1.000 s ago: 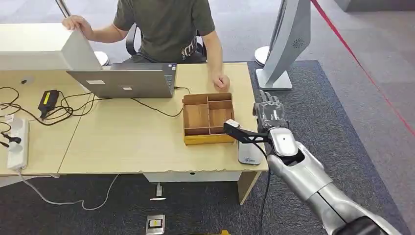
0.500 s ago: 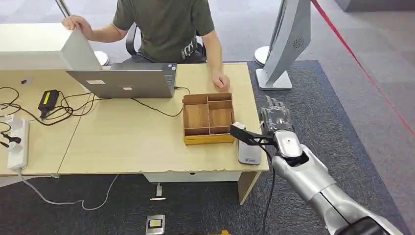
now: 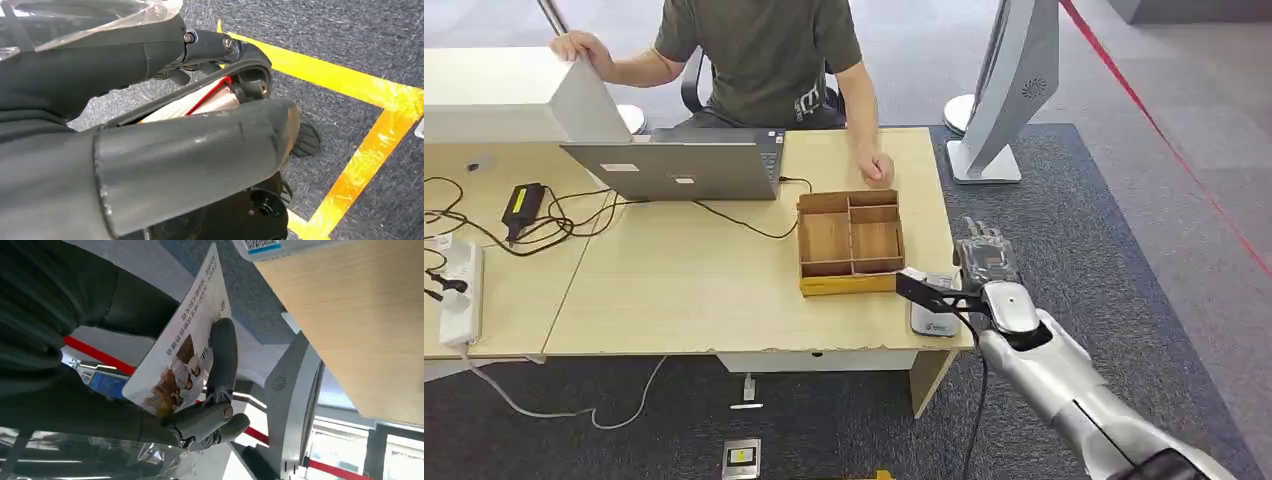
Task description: Pass the card to the sensor for recognition and then transmit it.
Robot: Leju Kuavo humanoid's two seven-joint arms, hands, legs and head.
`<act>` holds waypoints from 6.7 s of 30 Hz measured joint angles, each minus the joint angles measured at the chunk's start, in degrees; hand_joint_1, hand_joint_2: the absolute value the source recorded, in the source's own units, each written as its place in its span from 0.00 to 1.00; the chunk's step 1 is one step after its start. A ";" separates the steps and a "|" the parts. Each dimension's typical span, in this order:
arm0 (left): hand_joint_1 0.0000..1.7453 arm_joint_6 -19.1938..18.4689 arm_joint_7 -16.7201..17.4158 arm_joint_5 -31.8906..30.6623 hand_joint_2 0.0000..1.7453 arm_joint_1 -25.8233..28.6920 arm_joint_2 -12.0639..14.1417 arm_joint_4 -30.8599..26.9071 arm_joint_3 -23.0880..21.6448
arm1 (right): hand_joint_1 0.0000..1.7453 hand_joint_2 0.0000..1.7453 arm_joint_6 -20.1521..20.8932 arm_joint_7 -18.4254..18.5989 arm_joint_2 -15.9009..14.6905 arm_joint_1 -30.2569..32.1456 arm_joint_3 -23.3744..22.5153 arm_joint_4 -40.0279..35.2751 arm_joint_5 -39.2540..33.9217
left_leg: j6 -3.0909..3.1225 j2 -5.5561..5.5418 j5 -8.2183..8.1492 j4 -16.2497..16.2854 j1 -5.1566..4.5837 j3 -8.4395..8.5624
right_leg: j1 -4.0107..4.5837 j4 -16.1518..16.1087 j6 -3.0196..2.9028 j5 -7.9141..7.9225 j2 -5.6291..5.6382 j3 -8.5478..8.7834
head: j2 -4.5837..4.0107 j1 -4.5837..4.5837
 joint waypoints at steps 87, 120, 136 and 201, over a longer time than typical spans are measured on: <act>0.00 -1.33 -0.28 -3.02 0.00 0.02 0.48 0.02 -0.02 | 1.00 1.00 3.76 0.66 -7.13 4.05 3.89 -14.49 -6.34 | 0.00 0.01 0.00 0.02 0.00 0.02 | 0.00 0.00 -0.01 0.02 0.01 0.03 | -0.02 0.00; 0.00 -0.66 0.85 -2.58 0.00 -0.01 0.68 0.02 -0.07 | 1.00 1.00 3.76 -0.68 -1.64 6.21 9.03 -12.53 -6.62 | 0.00 0.02 0.00 0.01 0.01 0.02 | 0.00 0.00 -0.02 0.02 0.01 0.02 | -0.02 0.00; 0.00 0.57 1.31 -1.53 0.00 0.01 0.61 0.02 -0.07 | 1.00 1.00 3.15 -0.70 0.20 5.52 7.96 -10.03 -7.65 | 0.00 0.02 0.00 0.02 0.01 0.02 | 0.01 0.00 -0.02 0.02 0.01 0.03 | -0.02 0.00; 0.00 2.60 1.77 -0.87 0.00 0.01 -0.02 0.02 0.02 | 1.00 1.00 -0.66 -2.36 2.19 6.16 2.08 -3.26 -7.48 | 0.00 0.07 0.01 0.02 0.01 0.32 | 0.01 -0.03 -0.02 0.03 0.02 0.29 | 0.00 0.00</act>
